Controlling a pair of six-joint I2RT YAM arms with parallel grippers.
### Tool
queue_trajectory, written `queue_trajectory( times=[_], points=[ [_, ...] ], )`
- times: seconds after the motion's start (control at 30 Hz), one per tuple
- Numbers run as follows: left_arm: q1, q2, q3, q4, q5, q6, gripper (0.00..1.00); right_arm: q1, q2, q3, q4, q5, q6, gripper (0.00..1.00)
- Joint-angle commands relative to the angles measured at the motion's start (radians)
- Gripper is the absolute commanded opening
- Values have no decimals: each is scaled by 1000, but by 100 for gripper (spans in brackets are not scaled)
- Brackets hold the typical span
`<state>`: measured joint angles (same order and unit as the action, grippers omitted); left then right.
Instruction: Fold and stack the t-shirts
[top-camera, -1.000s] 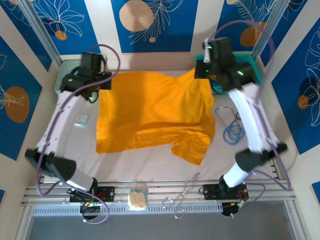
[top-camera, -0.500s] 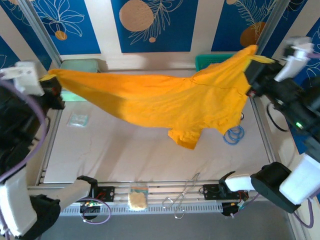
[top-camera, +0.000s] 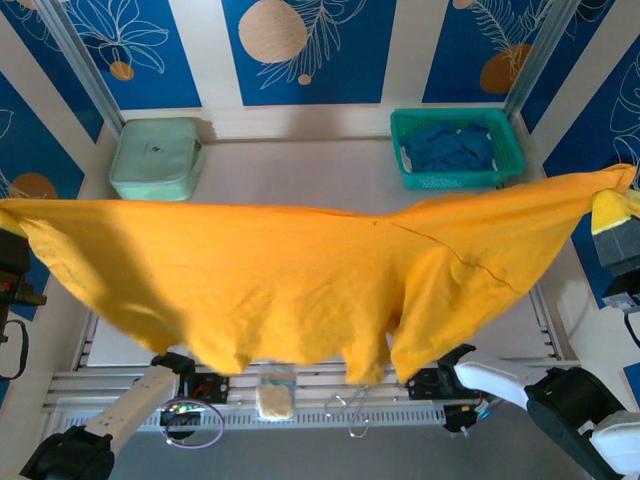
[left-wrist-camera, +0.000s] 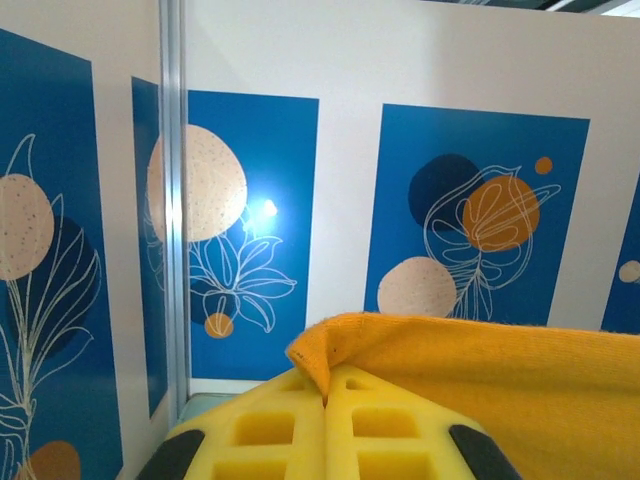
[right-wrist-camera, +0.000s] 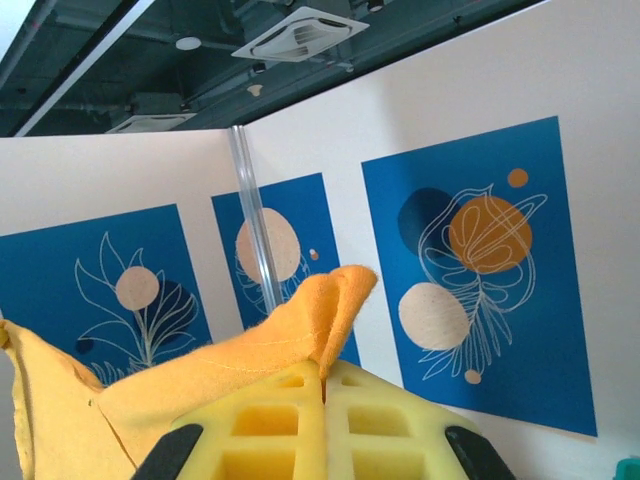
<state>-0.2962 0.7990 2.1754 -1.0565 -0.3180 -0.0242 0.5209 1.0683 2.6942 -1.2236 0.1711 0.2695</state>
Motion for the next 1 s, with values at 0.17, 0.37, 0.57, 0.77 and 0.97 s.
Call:
queue_trajectory(
  times=[0.17, 0.37, 0.57, 0.77, 0.97],
  points=[
    [-2, 27, 20, 21, -66, 63, 0, -6, 16, -21, 45, 7, 0, 0],
    [-3, 83, -108, 95, -42, 100, 0, 2, 108, -106, 11, 107, -79, 0],
    [-2, 178, -418, 286, -48, 145, 0, -7, 295, -333, 57, 299, -198, 0],
    [6, 459, -666, 592, -84, 186, 0, -137, 648, -412, 243, 238, -274, 0],
    [58, 877, -650, 874, -130, 186, 0, -226, 1207, -10, 291, 146, -337, 0]
  ],
)
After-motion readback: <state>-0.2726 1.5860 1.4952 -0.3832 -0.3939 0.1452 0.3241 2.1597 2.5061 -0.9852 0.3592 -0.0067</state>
